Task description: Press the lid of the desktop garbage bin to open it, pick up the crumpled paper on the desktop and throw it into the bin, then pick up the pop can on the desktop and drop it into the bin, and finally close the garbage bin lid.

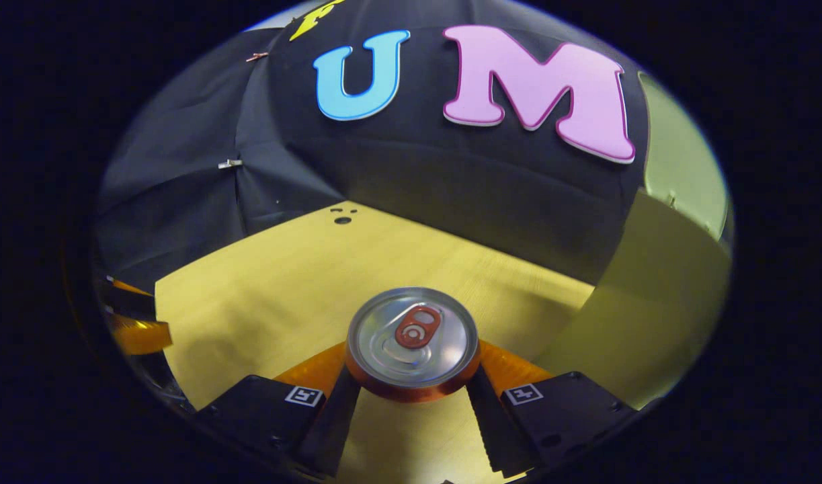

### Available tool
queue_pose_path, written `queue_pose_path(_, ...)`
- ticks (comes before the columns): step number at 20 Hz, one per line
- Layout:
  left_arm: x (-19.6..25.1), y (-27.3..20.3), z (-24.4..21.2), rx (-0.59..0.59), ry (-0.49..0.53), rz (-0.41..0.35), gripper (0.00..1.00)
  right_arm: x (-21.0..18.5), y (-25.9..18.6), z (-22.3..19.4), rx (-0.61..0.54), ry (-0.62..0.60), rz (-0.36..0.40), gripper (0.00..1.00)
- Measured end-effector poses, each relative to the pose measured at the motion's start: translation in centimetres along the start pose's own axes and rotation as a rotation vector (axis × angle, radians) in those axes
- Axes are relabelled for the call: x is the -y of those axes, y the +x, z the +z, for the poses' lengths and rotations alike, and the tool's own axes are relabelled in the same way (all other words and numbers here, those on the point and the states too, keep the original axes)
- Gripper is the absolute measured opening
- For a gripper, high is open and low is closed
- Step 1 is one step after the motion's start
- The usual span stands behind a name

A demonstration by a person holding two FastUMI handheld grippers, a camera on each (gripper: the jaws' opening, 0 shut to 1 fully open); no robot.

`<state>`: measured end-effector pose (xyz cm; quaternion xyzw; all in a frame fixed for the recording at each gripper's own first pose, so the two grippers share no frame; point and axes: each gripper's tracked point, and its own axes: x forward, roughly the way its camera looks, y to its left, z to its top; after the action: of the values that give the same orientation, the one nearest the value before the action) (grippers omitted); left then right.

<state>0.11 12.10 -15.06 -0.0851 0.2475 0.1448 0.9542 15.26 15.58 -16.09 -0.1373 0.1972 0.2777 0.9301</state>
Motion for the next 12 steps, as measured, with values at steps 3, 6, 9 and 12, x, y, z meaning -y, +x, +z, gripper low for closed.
queue_pose_path(3,1.6,0.0,-0.3,0.006,0.010,-0.060,0.96,0.7,-2.7,5.2,0.066,0.027,-0.022,0.82)
queue_pose_path(6,2.3,-0.3,-0.3,0.028,0.042,-0.089,0.96,2.6,-5.3,9.9,0.129,-0.017,-0.061,0.82)
queue_pose_path(9,3.1,-1.0,0.1,0.057,0.061,-0.117,0.96,5.3,-7.4,13.6,0.190,-0.034,-0.114,0.82)
queue_pose_path(12,3.3,-1.4,0.1,0.071,0.071,-0.130,0.96,9.0,-9.2,15.6,0.217,-0.025,-0.199,0.82)
